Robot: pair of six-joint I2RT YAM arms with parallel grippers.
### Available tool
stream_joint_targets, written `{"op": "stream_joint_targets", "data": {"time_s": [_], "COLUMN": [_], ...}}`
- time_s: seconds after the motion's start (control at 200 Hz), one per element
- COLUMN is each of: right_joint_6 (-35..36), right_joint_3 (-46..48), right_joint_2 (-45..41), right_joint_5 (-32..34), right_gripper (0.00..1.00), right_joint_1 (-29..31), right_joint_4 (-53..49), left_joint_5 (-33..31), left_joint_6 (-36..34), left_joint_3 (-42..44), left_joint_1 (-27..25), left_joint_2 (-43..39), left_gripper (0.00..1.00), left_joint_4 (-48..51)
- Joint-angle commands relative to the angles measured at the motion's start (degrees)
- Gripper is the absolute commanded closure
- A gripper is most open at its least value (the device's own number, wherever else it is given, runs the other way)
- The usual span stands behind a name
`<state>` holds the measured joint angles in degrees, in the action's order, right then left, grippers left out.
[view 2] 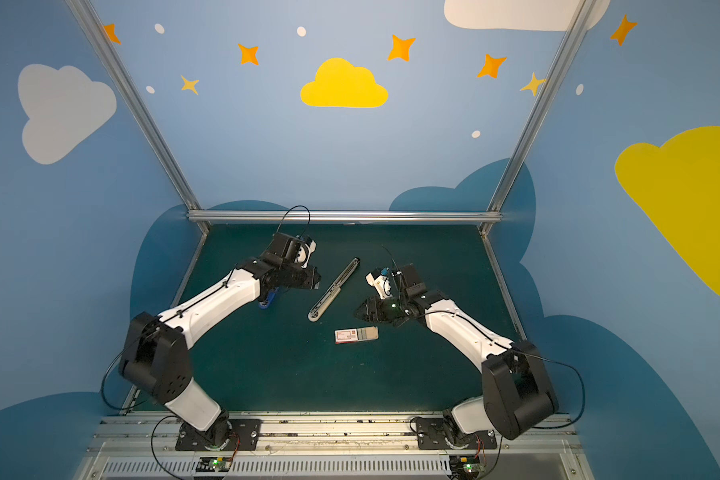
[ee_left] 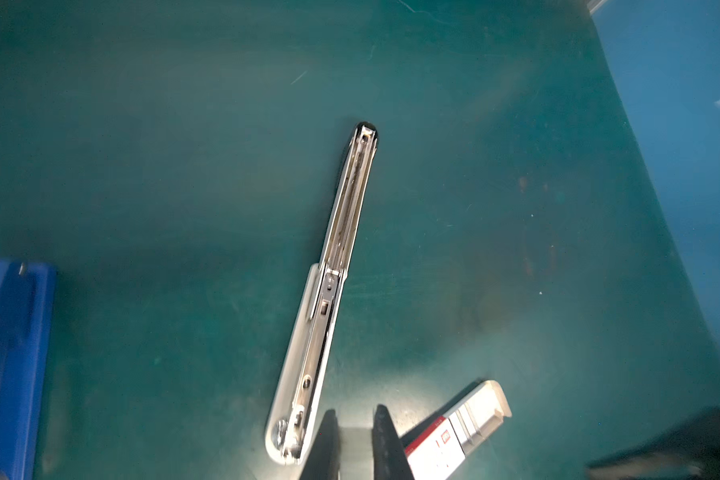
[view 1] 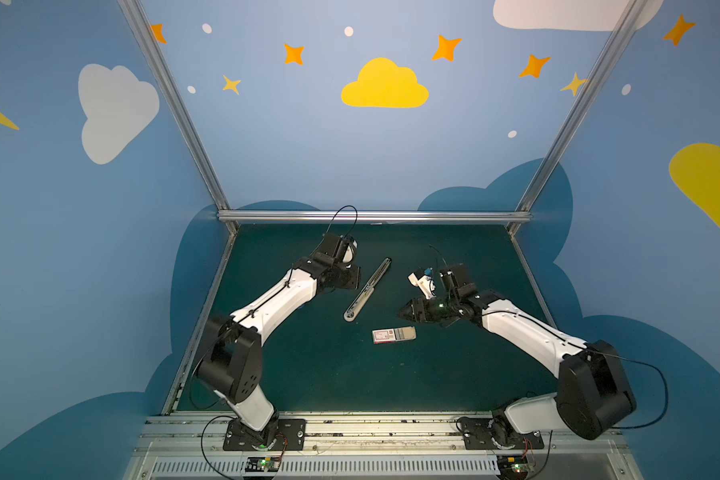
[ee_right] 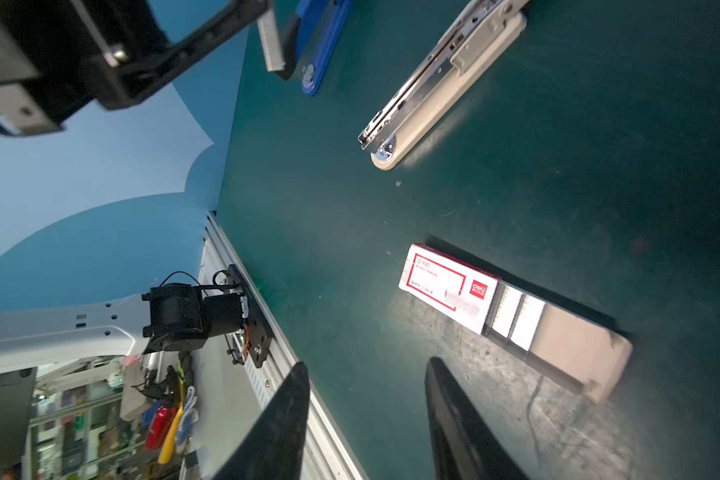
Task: Load the staples into the stapler
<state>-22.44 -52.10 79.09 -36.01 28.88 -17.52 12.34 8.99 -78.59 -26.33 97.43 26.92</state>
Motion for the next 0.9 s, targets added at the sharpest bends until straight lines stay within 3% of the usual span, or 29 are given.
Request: {"op": "stream_joint_targets", "data": {"time_s": [0.0, 0.461, 0.891], "right_joint_6": [3.0, 3.9, 4.3], "right_joint_3": [0.8, 0.6, 0.6], "right_joint_2": [-4.0, -4.5, -4.5], "right_joint_5": [5.6, 7.6, 8.1], "right_gripper": [0.51, 0.53, 0.54], "right_joint_1": [0.4, 0.4, 0.2], "right_joint_4": [1.8, -0.4, -0.9], "left_joint_5": [0.1, -8.3, -13.1], "left_joint_6": [-7.3, -15.9, -16.6], "left_joint_3": [-5.9, -25.3, -29.3], "left_joint_1": [-0.3, -4.5, -5.2], "left_joint_2": [4.4, 23.8, 29.6], "left_gripper": [0.85, 0.87, 0.89], "left_joint_4": [7.0, 16.4, 14.9]}}
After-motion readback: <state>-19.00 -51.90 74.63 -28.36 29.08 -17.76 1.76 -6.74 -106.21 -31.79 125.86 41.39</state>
